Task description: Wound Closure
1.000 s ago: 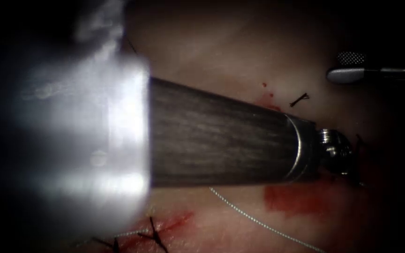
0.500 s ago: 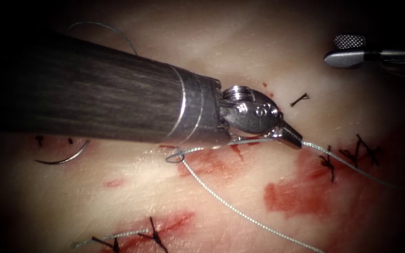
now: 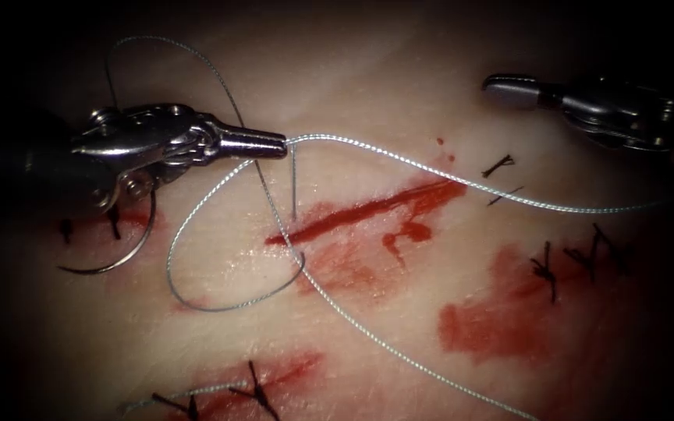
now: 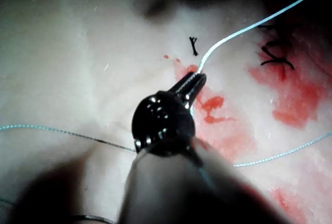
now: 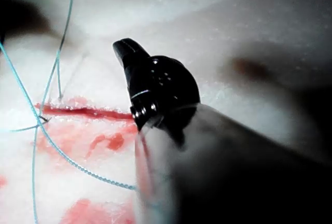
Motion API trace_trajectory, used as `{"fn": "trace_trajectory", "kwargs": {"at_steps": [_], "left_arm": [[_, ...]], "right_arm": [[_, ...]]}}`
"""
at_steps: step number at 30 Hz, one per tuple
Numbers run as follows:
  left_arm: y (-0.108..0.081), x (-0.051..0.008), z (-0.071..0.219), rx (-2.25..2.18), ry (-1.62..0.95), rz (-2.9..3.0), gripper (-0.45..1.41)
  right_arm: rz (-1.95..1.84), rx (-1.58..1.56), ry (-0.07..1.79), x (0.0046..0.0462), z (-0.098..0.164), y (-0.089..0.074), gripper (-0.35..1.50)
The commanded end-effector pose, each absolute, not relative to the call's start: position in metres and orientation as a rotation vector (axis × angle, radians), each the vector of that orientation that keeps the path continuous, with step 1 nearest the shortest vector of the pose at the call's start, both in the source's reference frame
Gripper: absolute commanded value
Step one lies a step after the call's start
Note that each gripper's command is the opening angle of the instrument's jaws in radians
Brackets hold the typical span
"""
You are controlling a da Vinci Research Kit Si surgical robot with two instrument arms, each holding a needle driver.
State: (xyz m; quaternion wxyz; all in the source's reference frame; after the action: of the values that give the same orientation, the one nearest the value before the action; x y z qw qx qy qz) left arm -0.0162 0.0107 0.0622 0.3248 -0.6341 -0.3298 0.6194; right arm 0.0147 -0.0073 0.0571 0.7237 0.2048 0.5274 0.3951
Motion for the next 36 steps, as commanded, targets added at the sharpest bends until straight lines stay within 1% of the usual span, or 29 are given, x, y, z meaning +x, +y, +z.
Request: {"fn": "trace_trajectory", "kwargs": {"at_steps": [1, 4, 5, 6, 9, 18, 21, 24, 28, 31, 36], "left_arm": [[0.011, -0.0166, 0.062, -1.662, -0.874, 1.623, -0.45], [0.011, -0.0165, 0.062, -1.634, -0.832, 1.624, -0.45], [0.01, -0.0165, 0.062, -1.615, -0.811, 1.635, -0.45], [0.01, -0.0166, 0.063, -1.536, -0.782, 1.64, -0.45], [0.01, -0.0167, 0.064, -1.471, -0.728, 1.665, -0.45], [0.01, -0.0155, 0.067, -1.335, -0.676, 1.597, -0.45], [0.01, -0.0146, 0.068, -1.303, -0.677, 1.542, -0.45], [0.011, -0.014, 0.067, -1.321, -0.678, 1.467, -0.45], [0.012, -0.0137, 0.066, -1.428, -0.773, 1.283, -0.45], [0.012, -0.0142, 0.065, -1.473, -0.809, 1.185, -0.45], [0.012, -0.0178, 0.064, -1.581, -0.84, 1.052, -0.45]], "right_arm": [[0.914, 0.412, 1.153, 0.0158, 0.057, -0.007, -0.35], [0.983, 0.364, 1.161, 0.0165, 0.055, -0.005, -0.35], [1.002, 0.357, 1.206, 0.0168, 0.054, -0.005, -0.35], [1.033, 0.339, 1.321, 0.0173, 0.052, -0.004, -0.35], [1.033, 0.381, 1.437, 0.0179, 0.049, -0.004, -0.35], [0.924, 0.665, 1.488, 0.0223, 0.043, -0.009, -0.35], [0.904, 0.779, 1.428, 0.0236, 0.042, -0.013, -0.35], [0.894, 0.848, 1.289, 0.0249, 0.043, -0.016, -0.35], [0.899, 0.788, 1.173, 0.0262, 0.048, -0.019, -0.35], [0.956, 0.726, 1.17, 0.0271, 0.052, -0.017, -0.35], [1.046, 0.603, 1.178, 0.0285, 0.056, -0.016, -0.35]]}}
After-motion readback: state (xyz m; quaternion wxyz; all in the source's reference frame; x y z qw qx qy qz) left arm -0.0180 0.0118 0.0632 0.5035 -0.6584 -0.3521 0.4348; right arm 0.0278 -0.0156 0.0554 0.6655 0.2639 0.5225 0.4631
